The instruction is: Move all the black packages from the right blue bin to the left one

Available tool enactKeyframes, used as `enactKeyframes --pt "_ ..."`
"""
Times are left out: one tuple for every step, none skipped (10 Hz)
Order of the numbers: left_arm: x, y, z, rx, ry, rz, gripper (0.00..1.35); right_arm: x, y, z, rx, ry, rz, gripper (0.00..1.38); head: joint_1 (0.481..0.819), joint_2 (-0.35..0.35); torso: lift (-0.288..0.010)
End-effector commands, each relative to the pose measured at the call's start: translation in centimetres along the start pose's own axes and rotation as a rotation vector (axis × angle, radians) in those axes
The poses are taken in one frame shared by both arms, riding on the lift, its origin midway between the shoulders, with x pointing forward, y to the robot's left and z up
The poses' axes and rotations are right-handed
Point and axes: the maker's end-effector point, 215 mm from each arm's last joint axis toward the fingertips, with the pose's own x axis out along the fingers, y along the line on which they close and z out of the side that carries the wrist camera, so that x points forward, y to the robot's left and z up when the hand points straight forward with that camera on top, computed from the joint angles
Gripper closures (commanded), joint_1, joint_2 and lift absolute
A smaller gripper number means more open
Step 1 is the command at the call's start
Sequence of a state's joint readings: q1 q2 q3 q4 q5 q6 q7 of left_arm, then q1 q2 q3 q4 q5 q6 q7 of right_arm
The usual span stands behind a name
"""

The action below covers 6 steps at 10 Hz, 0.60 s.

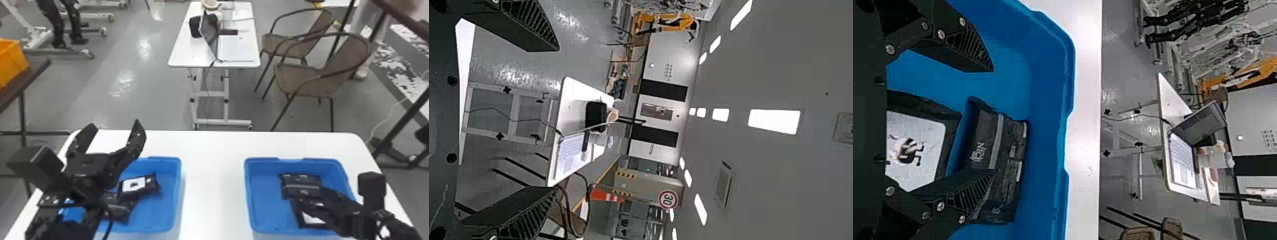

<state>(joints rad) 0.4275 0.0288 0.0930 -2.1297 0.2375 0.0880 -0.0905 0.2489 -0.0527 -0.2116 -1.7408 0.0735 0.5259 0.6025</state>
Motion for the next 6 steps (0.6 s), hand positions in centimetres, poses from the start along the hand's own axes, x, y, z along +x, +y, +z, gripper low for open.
enactKeyframes --pt "0.0 -0.1 -0.1 0.0 0.007 -0.004 0.01 0.5 -1.7 0.3 -0.043 0.047 -0.025 0.33 0.695 0.003 -0.042" --pt "0.1 -0.3 -0.2 -0.003 0.01 -0.007 0.01 0.5 -3.0 1.6 -0.078 0.065 -0.056 0.33 0.695 -0.008 -0.042" --pt "0.1 -0.3 -0.3 -0.003 0.012 -0.007 0.01 0.8 -4.0 2.0 -0.081 0.08 -0.069 0.33 0.695 -0.016 -0.042" --pt "0.1 -0.3 -0.3 -0.003 0.012 -0.007 0.01 0.9 -5.0 1.8 -0.086 0.099 -0.074 0.33 0.695 -0.033 -0.042" --pt "0.1 -0.2 -0.2 -0.004 0.01 -0.005 0.01 1.3 -5.4 1.5 -0.077 0.111 -0.045 0.33 0.695 -0.045 -0.042" --pt "0.1 -0.1 -0.1 -0.004 0.008 -0.003 0.01 2.1 -5.3 0.8 -0.054 0.12 -0.006 0.33 0.695 -0.051 -0.042"
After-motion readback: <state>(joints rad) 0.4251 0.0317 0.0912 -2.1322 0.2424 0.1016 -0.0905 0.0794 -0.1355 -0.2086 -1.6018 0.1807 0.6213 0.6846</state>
